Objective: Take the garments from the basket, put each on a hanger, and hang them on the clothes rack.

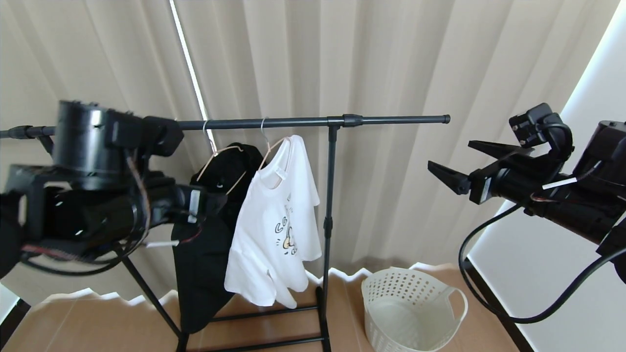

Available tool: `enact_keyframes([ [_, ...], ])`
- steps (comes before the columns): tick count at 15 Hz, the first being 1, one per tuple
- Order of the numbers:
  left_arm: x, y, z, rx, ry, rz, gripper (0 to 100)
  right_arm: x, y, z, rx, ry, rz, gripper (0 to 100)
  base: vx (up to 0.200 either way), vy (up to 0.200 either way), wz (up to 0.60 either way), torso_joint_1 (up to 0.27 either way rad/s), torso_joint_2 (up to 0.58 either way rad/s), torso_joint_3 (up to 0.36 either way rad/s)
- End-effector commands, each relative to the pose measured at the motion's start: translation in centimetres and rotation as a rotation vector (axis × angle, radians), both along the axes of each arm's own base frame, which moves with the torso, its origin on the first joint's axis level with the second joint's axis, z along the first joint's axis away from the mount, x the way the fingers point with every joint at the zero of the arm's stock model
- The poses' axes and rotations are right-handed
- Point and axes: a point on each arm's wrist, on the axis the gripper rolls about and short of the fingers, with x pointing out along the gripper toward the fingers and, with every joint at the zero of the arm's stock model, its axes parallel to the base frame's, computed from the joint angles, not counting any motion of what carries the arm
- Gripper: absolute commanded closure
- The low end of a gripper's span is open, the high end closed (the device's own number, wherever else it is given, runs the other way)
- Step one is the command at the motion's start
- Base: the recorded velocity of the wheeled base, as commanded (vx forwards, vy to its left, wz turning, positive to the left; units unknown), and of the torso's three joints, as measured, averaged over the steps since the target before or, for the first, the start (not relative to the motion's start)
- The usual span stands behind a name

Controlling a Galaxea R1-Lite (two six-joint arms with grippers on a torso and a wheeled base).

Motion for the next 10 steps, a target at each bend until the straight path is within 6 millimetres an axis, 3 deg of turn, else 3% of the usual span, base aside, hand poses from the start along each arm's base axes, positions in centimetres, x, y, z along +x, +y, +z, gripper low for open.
enact_keyframes([
  [1,-10.5,3.9,-2.6,0.001,-0.002,-0.1,0,-1.3,-0.3,1.3,0.013,-0.04,-0.038,0,0.0,0.0,0.0,0.0,0.0,0.0],
  [3,-14.7,5.7,-6.6,0.016,0.048,-0.156,0,-4.8,-1.1,0.8,0.017,-0.022,-0.081,0,0.0,0.0,0.0,0.0,0.0,0.0],
  [5,-17.2,7.1,-9.6,0.03,0.072,-0.166,0,-9.0,-1.9,-1.3,-0.001,0.025,-0.116,0,0.0,0.0,0.0,0.0,0.0,0.0],
  [8,-20.3,9.0,-13.2,0.009,0.049,-0.179,0,-15.5,-3.1,-6.4,-0.049,0.143,-0.157,0,0.0,0.0,0.0,0.0,0.0,0.0],
  [9,-20.7,9.3,-13.9,0.008,0.053,-0.187,0,-16.3,-3.3,-7.0,-0.052,0.153,-0.159,0,0.0,0.0,0.0,0.0,0.0,0.0],
  [10,-21.5,9.7,-13.9,-0.008,0.041,-0.188,0,-18.6,-3.9,-8.0,-0.052,0.18,-0.166,0,0.0,0.0,0.0,0.0,0.0,0.0],
])
